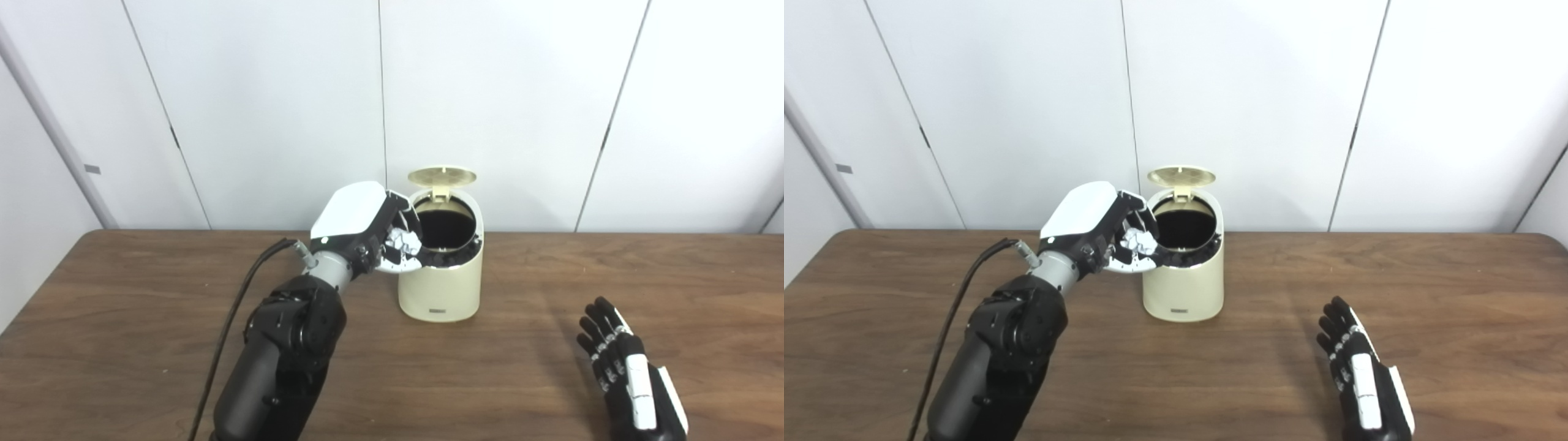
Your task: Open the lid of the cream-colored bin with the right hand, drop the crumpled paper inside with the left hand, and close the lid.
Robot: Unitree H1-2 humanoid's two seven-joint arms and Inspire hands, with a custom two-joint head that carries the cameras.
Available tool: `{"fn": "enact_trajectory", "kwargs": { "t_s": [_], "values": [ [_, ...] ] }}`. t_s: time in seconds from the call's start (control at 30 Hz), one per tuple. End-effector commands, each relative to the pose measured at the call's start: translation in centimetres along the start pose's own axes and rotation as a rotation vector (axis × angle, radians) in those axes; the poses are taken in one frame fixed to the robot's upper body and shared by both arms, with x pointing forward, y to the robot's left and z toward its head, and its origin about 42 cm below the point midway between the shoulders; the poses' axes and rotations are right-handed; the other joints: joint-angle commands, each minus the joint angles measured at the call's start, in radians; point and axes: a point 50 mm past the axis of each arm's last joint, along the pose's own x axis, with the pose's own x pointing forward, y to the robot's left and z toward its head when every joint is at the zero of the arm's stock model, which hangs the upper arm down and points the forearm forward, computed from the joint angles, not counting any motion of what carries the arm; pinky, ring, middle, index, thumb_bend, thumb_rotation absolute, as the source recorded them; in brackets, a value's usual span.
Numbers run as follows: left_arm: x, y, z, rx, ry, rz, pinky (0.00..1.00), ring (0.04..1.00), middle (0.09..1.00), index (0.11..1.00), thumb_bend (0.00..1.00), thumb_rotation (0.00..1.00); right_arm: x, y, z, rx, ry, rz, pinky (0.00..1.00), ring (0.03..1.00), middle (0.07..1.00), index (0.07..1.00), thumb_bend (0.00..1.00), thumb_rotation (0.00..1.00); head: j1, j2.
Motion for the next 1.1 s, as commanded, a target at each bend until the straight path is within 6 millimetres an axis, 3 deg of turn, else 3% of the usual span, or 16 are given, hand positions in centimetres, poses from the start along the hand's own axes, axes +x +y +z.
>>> {"fn": "enact_trajectory", "kwargs": {
  "t_s": [0.0, 0.8, 1.07],
  "values": [
    [1.1, 2.6, 1.8, 0.033, -0.050, 0.106, 0.29, 0.374, 0.503, 0.507, 0.47, 0.00, -0.4, 0.0, -1.4, 0.018, 0.027, -0.011, 0.94, 0.943, 0.933, 0.917, 0.44, 0.87, 0.001, 0.000],
    [5.7, -0.9, 1.0, -0.077, -0.075, 0.211, 0.33, 0.395, 0.497, 0.491, 0.47, 0.00, -0.4, -0.2, -1.2, 0.002, 0.029, -0.018, 0.93, 0.946, 0.938, 0.917, 0.47, 0.86, 0.021, 0.010],
    [6.0, -1.5, 1.5, -0.104, -0.089, 0.214, 0.36, 0.418, 0.506, 0.489, 0.48, 0.00, -0.5, -0.4, -1.3, -0.021, 0.013, -0.016, 0.92, 0.932, 0.928, 0.916, 0.44, 0.87, 0.012, 0.010]
  ]
}}
